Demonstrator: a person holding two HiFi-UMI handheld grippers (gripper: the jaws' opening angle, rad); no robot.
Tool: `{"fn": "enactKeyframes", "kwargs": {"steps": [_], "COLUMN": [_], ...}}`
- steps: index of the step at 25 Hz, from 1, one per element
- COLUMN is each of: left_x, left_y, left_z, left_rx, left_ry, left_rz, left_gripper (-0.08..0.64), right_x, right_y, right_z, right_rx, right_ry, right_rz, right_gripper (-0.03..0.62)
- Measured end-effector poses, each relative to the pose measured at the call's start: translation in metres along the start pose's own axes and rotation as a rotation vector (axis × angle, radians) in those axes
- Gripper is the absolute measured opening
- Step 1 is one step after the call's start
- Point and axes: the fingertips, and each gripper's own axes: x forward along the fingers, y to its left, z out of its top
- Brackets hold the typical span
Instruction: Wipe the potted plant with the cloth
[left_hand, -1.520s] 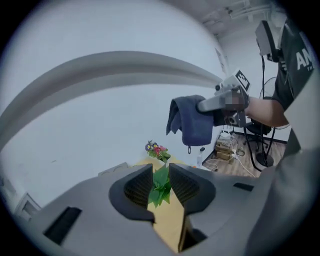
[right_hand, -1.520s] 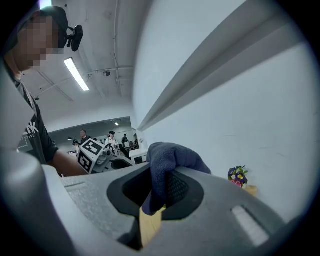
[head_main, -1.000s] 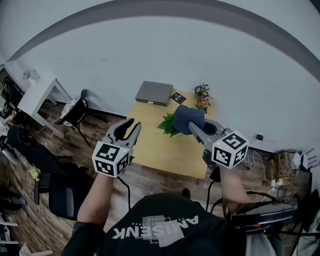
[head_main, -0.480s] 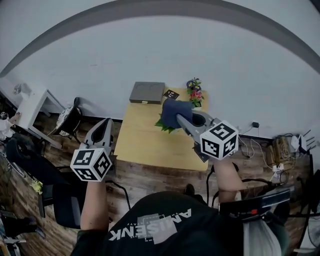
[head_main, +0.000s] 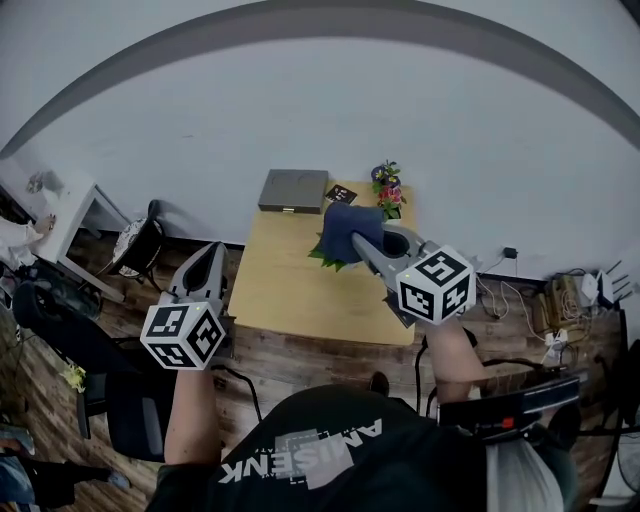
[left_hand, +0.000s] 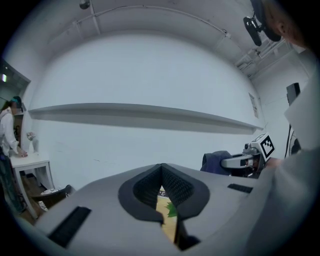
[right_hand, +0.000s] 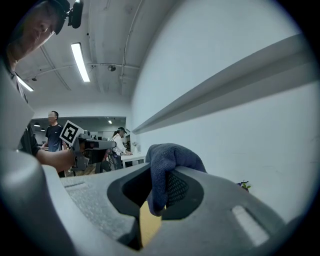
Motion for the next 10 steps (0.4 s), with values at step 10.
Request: {"fn": "enactKeyframes", "kwargs": {"steps": [10], "left_x": [0.0006], "left_y": [0.0050], "left_z": [-0.0028], "left_rx": [0.015], "left_ry": [0.004], "left_rz": [0.061], "left_gripper": [0.002], "right_x": [0.0018], "right_y": [-0.0052], "right_z": [0.0014], "right_rx": [-0.017], "right_ry": [0.010], "right_rz": [-0.007], "right_gripper": [0.037]}}
